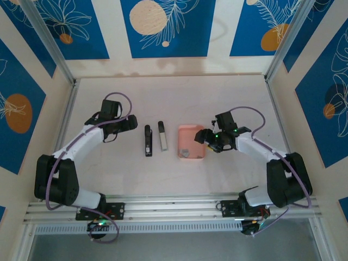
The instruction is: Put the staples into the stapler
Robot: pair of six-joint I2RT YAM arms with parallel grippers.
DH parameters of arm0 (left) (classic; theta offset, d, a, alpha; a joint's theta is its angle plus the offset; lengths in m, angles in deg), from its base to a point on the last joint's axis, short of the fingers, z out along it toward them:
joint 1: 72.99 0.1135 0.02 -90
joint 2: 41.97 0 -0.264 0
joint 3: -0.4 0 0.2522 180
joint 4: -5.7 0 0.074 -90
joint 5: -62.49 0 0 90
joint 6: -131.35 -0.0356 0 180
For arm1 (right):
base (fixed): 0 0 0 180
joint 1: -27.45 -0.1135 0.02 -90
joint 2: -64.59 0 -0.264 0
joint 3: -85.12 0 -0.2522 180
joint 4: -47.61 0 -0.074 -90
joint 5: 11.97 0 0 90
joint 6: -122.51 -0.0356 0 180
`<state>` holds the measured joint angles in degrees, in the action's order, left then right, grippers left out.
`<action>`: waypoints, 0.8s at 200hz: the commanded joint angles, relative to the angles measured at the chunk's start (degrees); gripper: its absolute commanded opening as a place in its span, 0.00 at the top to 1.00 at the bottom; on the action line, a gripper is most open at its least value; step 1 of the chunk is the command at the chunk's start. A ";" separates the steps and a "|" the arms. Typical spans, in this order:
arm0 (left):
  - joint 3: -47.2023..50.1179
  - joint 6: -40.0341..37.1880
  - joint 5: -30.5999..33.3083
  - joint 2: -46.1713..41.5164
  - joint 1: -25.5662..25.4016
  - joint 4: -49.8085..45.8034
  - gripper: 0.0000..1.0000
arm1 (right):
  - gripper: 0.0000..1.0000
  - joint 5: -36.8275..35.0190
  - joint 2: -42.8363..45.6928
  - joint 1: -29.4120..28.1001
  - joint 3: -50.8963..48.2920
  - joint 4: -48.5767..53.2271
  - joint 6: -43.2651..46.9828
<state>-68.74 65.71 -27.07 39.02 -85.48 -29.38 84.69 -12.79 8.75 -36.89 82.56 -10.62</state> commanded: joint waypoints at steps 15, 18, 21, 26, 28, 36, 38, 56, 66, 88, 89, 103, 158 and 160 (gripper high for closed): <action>-1.85 -5.93 2.66 -6.67 2.29 3.22 0.10 | 0.17 -8.35 6.66 2.02 4.65 1.52 6.26; -2.00 -6.73 3.18 -7.33 2.30 3.57 0.10 | 0.11 -9.14 7.03 2.36 5.25 1.57 7.13; -2.04 -7.64 3.76 -7.92 2.30 3.95 0.10 | 0.01 -9.79 7.36 2.68 6.01 1.57 8.20; -2.14 -9.08 4.84 -9.06 2.33 4.75 0.09 | 0.01 -11.23 8.01 3.08 7.24 1.66 9.87; -2.07 -9.64 5.36 -9.48 2.35 5.12 0.09 | 0.01 -11.82 8.25 3.24 7.79 1.66 10.67; -1.86 -11.97 7.30 -11.35 2.38 6.59 0.07 | 0.01 -14.52 9.11 3.73 9.64 1.38 13.63; -1.67 -12.63 7.84 -11.88 2.38 7.05 0.07 | 0.01 -15.21 9.38 3.82 10.00 1.15 14.31; 0.95 -17.99 12.10 -16.16 2.38 11.46 0.00 | 0.01 -21.90 11.44 4.27 11.49 -3.15 21.11; 3.88 -19.95 14.84 -18.58 2.36 15.31 0.00 | 0.01 -23.79 12.72 4.85 10.74 -7.30 24.46; 13.38 -23.67 18.89 -24.00 2.36 27.48 0.00 | 0.01 -24.19 15.03 7.04 5.98 -17.61 29.45; 13.68 -23.84 18.93 -24.15 2.37 27.79 0.00 | 0.01 -24.17 15.14 7.25 5.71 -18.17 29.61; 21.13 -25.50 19.31 -27.03 2.37 36.77 0.00 | 0.01 -23.54 15.79 9.36 1.63 -23.97 30.39; 43.83 -25.02 17.66 -26.34 2.38 68.94 0.00 | 0.01 -24.13 16.58 15.20 -16.03 -46.25 34.25; 44.27 -25.09 17.53 -25.86 2.36 69.59 0.00 | 0.01 -24.14 16.63 15.47 -16.50 -46.46 34.19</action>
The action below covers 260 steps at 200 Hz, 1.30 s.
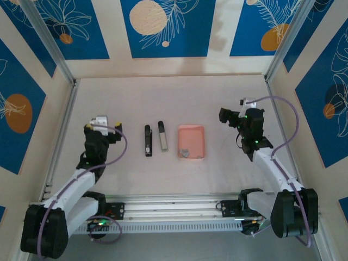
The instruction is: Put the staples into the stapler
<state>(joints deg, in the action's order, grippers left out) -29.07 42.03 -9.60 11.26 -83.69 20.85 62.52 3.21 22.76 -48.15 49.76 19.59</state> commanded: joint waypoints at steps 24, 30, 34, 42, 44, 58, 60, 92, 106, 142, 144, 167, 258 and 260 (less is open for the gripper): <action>7.68 -2.54 -1.93 9.52 0.59 27.49 0.00 | 0.01 -0.38 -0.07 4.76 -8.57 -15.70 3.27; 8.19 -2.32 -2.25 11.78 0.58 30.26 0.00 | 0.01 0.33 -0.53 5.55 -9.49 -16.84 3.18; 8.62 -2.63 -2.04 13.18 0.55 33.11 0.00 | 0.01 0.86 -0.93 6.12 -10.11 -17.61 3.28; 9.29 -2.75 -2.87 14.17 0.58 35.97 0.00 | 0.01 1.99 -1.88 6.97 -11.17 -19.06 3.42; 9.36 -2.79 -3.16 14.11 0.59 36.09 0.00 | 0.01 2.11 -2.20 7.15 -11.33 -19.30 3.43; 8.40 -3.31 -3.17 14.94 0.64 35.87 0.00 | 0.01 3.53 -4.38 8.32 -12.34 -21.35 3.44; 8.17 -3.43 -3.20 15.05 0.65 35.94 0.00 | 0.01 3.72 -4.78 8.43 -12.50 -21.69 3.44; 6.45 -3.56 -4.11 15.95 0.94 34.45 0.00 | 0.01 7.56 -11.88 9.87 -13.20 -27.24 2.75; 5.95 -2.76 -4.63 15.32 1.33 32.28 0.00 | 0.01 9.97 -13.39 10.23 -10.80 -24.32 2.81; 6.39 -1.17 -6.36 14.23 1.57 30.85 0.00 | 0.01 11.85 -15.39 9.87 -9.78 -25.07 2.66; 6.39 -1.16 -6.39 13.99 1.56 30.40 0.00 | 0.01 11.76 -15.38 9.94 -9.77 -25.02 2.52; 6.46 -1.24 -6.54 12.73 1.62 28.24 0.00 | 0.01 12.54 -15.81 10.66 -9.42 -25.14 1.57; 6.77 -1.14 -8.20 9.57 1.52 21.06 0.00 | 0.01 14.17 -25.81 5.55 -8.59 -33.34 7.26; 6.92 -1.11 -8.17 9.47 1.59 20.92 0.00 | 0.01 14.36 -25.85 5.69 -8.62 -33.44 7.18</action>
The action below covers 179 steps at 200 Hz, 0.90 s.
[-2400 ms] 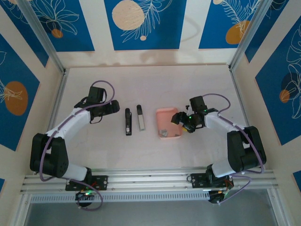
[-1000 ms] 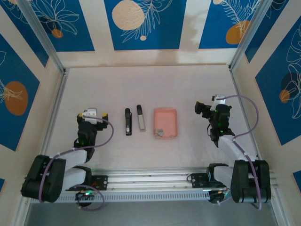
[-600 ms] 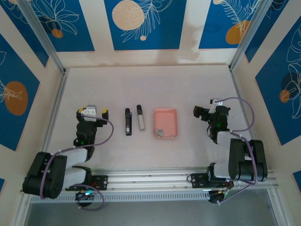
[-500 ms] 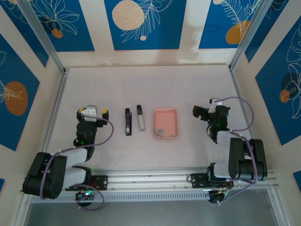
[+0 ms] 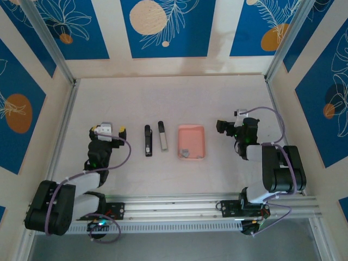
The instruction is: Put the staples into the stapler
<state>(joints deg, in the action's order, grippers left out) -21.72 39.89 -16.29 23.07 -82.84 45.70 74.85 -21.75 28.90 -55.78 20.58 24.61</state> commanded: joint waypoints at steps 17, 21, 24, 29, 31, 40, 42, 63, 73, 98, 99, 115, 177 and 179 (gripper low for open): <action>1.66 0.60 -0.90 -1.38 0.76 -0.92 0.00 | 0.01 2.23 -0.92 -0.39 -1.04 -4.43 2.10; 1.92 0.35 -0.81 -0.63 0.76 0.17 0.00 | 0.01 2.21 -0.93 -0.35 -1.07 -4.54 2.09; 2.01 0.13 -0.77 -0.05 0.78 0.99 0.00 | 0.01 2.21 -0.93 -0.38 -0.94 -4.42 2.10; 1.99 -0.18 -0.96 1.14 0.79 2.20 0.00 | 0.01 2.21 -0.93 -0.40 -0.99 -4.38 2.08; 2.00 -0.27 -1.01 1.61 0.75 2.86 0.00 | 0.01 2.21 -0.93 -0.44 -1.00 -4.42 2.05; 1.58 -0.79 -2.26 3.73 0.79 4.76 0.00 | 0.01 2.10 -0.93 -0.40 -1.00 -4.39 2.12; 1.48 -0.91 -2.50 4.23 0.73 4.99 0.00 | 0.01 2.07 -0.93 -0.40 -0.95 -4.43 2.08; -0.84 -2.71 -4.13 7.99 0.79 5.69 0.00 | 0.01 2.13 -0.93 -0.40 -0.95 -4.46 2.12; -1.03 -3.56 -3.69 8.99 0.86 6.97 0.00 | 0.01 2.13 -0.93 -0.40 -1.02 -4.45 2.09; 0.86 -5.21 -3.52 16.27 0.81 18.98 0.00 | 0.01 2.13 -0.93 -0.40 -0.99 -4.41 2.20; 0.92 -5.26 -3.59 16.71 0.84 19.53 0.00 | 0.01 2.13 -0.93 -0.44 -0.99 -4.44 2.15; 1.14 -5.58 -4.17 24.76 0.80 26.85 0.00 | 0.01 2.13 -0.93 -0.39 -0.99 -4.46 2.11; -13.10 0.49 2.52 24.81 4.15 0.13 0.00 | 0.01 2.12 -0.93 -0.40 -0.94 -4.45 2.14; -12.89 0.62 1.81 24.62 4.36 0.65 0.00 | 0.01 2.13 -0.91 -0.40 -0.94 -4.46 2.13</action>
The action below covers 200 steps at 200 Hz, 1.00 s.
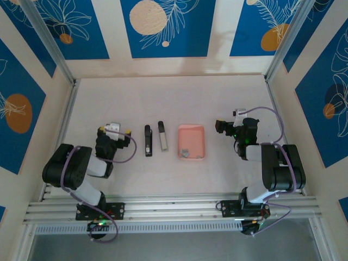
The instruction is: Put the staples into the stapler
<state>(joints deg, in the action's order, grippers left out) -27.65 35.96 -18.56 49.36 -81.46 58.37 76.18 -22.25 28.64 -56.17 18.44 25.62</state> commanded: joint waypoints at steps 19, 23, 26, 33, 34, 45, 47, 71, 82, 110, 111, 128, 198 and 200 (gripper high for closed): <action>-5.69 5.26 4.25 -1.81 3.65 -10.10 0.00 | 0.01 0.77 -0.43 -0.14 -0.59 -2.26 1.08; -5.67 5.32 4.16 -1.85 3.64 -10.11 0.00 | 0.01 0.79 -0.43 -0.14 -0.53 -2.30 1.09; -5.67 5.26 4.19 -1.79 3.64 -9.83 0.00 | 0.01 0.79 -0.43 -0.14 -0.55 -2.28 1.11; -5.55 5.07 4.16 -1.68 3.66 -9.64 0.00 | 0.01 0.79 -0.43 -0.14 -0.57 -2.24 1.10; -5.56 5.10 4.15 -1.73 3.65 -9.69 0.00 | 0.01 0.79 -0.43 -0.14 -0.58 -2.29 1.10; -5.56 5.13 4.05 -1.78 3.69 -9.56 0.00 | 0.01 0.79 -0.43 -0.14 -0.58 -2.28 1.09; -5.57 5.04 4.05 -1.71 3.65 -9.50 0.00 | 0.01 0.79 -0.43 -0.14 -0.56 -2.31 1.05; -5.52 5.04 4.05 -1.77 3.61 -9.74 0.00 | 0.01 0.79 -0.43 -0.14 -0.59 -2.32 1.14; -5.57 5.04 4.06 -1.79 3.58 -9.68 0.00 | 0.01 0.79 -0.42 -0.14 -0.57 -2.28 1.07; -5.58 4.98 3.99 -1.81 3.63 -9.75 0.00 | 0.01 0.79 -0.43 -0.18 -0.58 -2.28 1.09; -5.58 4.96 3.98 -1.79 3.63 -9.75 0.00 | 0.01 0.79 -0.43 -0.16 -0.55 -2.30 1.10; -5.91 4.54 2.79 -1.77 3.56 -10.48 0.00 | 0.01 0.79 -0.41 -0.15 -0.56 -2.31 1.09; -6.56 3.45 -0.23 -1.77 3.56 -11.67 0.00 | 0.01 1.35 -0.43 0.13 -0.59 -2.32 0.93; -6.61 3.45 -0.24 -1.77 3.59 -11.68 0.00 | 0.01 1.44 -0.43 0.19 -0.67 -2.28 0.92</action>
<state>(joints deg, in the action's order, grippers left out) -33.27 39.72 -17.43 48.09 -78.23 46.83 76.38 -22.25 28.64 -56.17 18.09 25.62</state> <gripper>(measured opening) 0.998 0.991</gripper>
